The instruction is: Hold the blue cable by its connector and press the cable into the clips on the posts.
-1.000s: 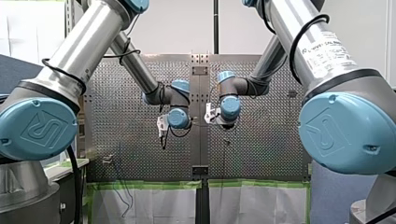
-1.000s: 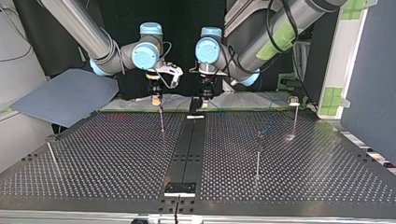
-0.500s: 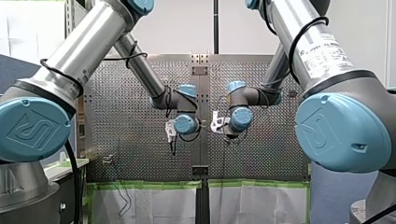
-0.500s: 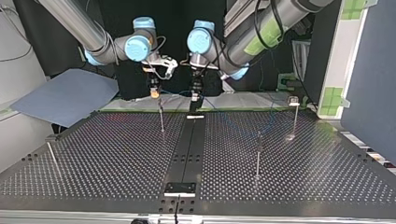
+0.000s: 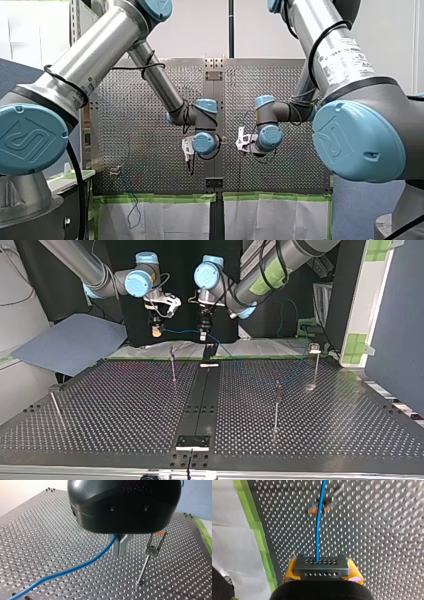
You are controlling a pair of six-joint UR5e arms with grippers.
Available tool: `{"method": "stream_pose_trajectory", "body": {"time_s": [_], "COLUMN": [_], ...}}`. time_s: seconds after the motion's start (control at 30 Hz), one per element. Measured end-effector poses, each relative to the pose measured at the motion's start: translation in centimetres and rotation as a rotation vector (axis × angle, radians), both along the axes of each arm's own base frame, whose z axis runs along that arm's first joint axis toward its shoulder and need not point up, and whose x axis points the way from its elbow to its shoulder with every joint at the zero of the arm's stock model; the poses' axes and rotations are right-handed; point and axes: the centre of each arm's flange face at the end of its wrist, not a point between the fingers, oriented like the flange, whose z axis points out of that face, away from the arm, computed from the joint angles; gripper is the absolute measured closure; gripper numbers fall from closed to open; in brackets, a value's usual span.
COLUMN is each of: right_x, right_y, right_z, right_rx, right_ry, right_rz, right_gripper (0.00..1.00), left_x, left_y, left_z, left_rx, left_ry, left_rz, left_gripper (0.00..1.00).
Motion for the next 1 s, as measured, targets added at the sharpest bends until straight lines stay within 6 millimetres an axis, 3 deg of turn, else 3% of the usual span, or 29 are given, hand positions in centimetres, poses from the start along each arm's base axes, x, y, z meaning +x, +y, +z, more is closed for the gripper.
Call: {"method": "stream_pose_trajectory", "body": {"time_s": [0.23, 0.53, 0.77, 1.0], "right_x": [-1.9, -2.6, -3.0, -3.6], "right_y": [-1.8, -3.0, -3.7, -4.1], "right_z": [-0.1, 0.1, 0.0, -2.1], "right_rx": [0.000, -0.018, -0.018, 0.016], "right_ry": [-0.017, -0.054, -0.082, -0.095], "right_rz": [-0.012, -0.004, 0.027, 0.055], "right_gripper": [1.00, 1.00, 1.00, 1.00], "left_x": [-0.6, -1.4, -0.6, 0.5], "left_y": [-0.9, -4.5, -6.4, -7.8], "left_z": [-1.0, -3.7, -4.9, -6.1], "left_rx": [0.008, -0.003, -0.020, -0.036], "left_ry": [0.011, 0.026, 0.015, 0.004], "left_rz": [-0.006, -0.017, -0.005, 0.012], "left_gripper": [1.00, 1.00, 1.00, 1.00]}}
